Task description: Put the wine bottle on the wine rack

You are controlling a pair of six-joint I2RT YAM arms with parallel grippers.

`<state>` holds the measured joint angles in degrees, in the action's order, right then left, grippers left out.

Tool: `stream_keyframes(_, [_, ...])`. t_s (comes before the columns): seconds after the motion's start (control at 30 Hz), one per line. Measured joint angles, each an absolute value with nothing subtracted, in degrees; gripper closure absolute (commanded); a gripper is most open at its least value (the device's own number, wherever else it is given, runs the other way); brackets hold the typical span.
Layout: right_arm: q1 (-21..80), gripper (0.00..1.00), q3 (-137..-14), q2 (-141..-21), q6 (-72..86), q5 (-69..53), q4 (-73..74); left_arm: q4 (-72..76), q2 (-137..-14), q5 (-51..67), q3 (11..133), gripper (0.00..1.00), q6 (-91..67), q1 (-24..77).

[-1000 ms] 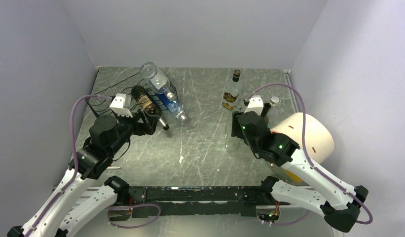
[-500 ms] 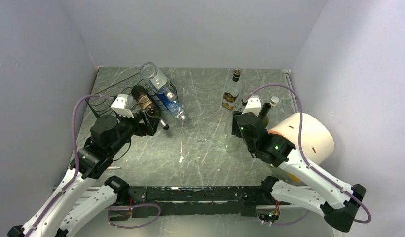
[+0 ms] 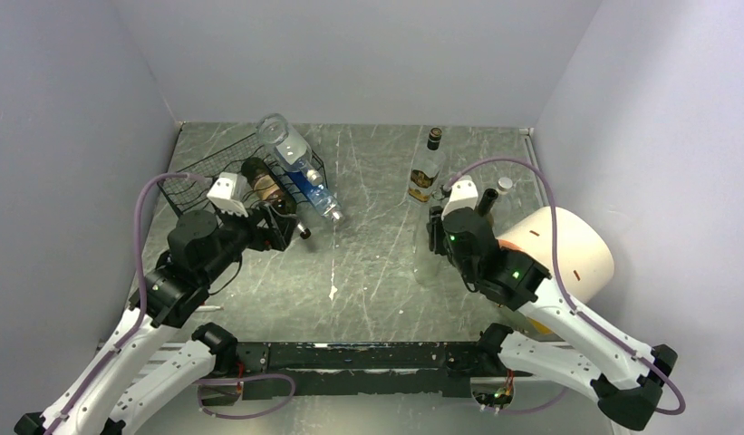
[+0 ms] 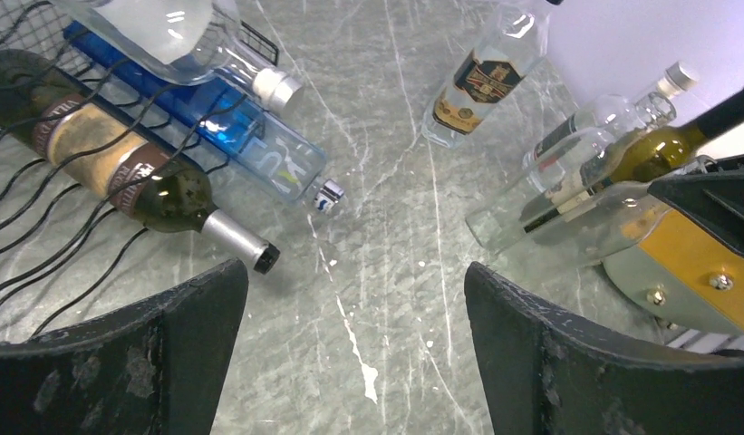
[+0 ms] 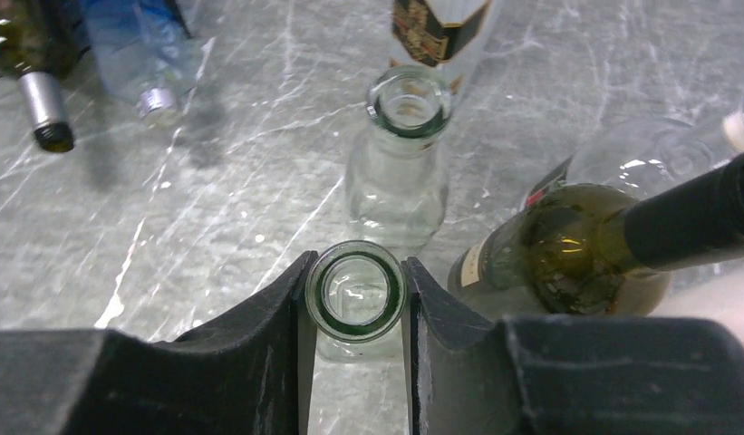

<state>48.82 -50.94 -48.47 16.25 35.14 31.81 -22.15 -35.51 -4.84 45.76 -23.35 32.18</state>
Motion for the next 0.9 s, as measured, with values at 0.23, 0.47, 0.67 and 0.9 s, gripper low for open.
stream_keyframes(0.23, [48.82,1.00,-52.80,-46.92,12.84,23.18,32.86,-18.00,-37.67,4.01,43.59,0.10,-21.50,32.18])
stream_keyframes(0.47, [48.82,1.00,-56.38,-50.74,12.25,13.67,32.42,-5.52,-43.53,19.81,36.82,0.18,-22.28,32.29])
stream_keyframes(0.67, [48.82,1.00,-60.88,-54.98,14.50,9.50,30.94,5.72,-49.69,27.07,30.06,0.14,-24.05,34.44])
stream_keyframes(0.9, [48.82,1.00,-64.31,-58.15,19.68,8.03,27.16,16.82,-54.50,26.61,28.47,0.11,-18.35,41.71])
